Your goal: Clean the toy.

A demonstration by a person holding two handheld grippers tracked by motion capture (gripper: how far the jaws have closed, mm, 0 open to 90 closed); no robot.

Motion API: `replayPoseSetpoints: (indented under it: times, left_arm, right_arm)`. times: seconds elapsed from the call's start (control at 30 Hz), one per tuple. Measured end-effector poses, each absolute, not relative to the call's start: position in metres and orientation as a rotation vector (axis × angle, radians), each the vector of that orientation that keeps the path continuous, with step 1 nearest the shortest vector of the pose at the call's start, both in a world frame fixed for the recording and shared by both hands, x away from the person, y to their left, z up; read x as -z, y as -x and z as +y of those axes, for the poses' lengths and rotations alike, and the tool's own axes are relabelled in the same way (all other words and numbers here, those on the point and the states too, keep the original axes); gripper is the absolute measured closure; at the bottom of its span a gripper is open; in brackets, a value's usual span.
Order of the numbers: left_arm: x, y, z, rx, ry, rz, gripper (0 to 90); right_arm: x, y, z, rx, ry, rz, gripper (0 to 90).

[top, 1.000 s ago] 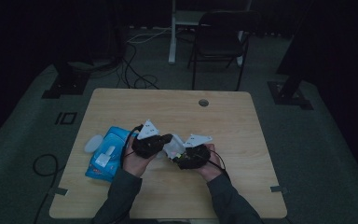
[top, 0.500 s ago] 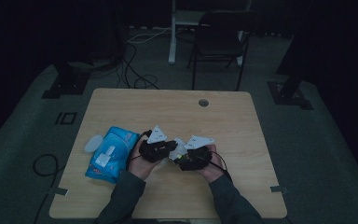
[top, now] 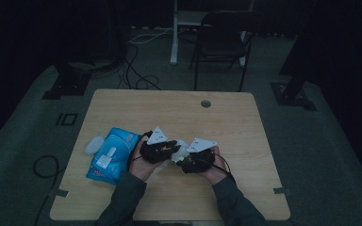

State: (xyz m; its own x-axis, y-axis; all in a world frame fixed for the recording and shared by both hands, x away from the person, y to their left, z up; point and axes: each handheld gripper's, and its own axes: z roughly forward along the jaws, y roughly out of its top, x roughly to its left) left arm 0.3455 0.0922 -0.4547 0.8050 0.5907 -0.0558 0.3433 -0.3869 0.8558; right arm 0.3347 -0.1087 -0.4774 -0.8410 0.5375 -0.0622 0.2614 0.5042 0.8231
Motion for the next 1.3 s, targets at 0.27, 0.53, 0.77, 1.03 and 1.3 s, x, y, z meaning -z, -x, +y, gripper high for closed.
replayPoseSetpoints:
  times: [0.27, 0.53, 0.77, 1.03, 1.3]
  left_arm:
    - [0.455, -0.347, 0.091, -0.308, -2.011, 0.715, 83.4]
    - [0.451, -0.346, 0.094, -0.343, -1.991, 0.733, 89.1]
    - [0.451, -0.343, 0.090, -0.336, -1.996, 0.708, 88.9]
    - [0.451, -0.336, 0.078, -0.307, -2.012, 0.644, 89.0]
    - [0.451, -0.329, 0.070, -0.259, -2.028, 0.558, 89.1]
  right_arm:
    - [0.478, -0.332, -0.109, -1.255, -0.637, 2.444, 34.0]
    - [0.476, -0.329, -0.103, -1.272, -0.580, 2.449, 34.0]
    - [0.475, -0.329, -0.102, -1.278, -0.571, 2.455, 34.0]
    - [0.477, -0.331, -0.103, -1.280, -0.587, 2.453, 34.0]
    - [0.477, -0.332, -0.105, -1.290, -0.618, 2.437, 34.0]
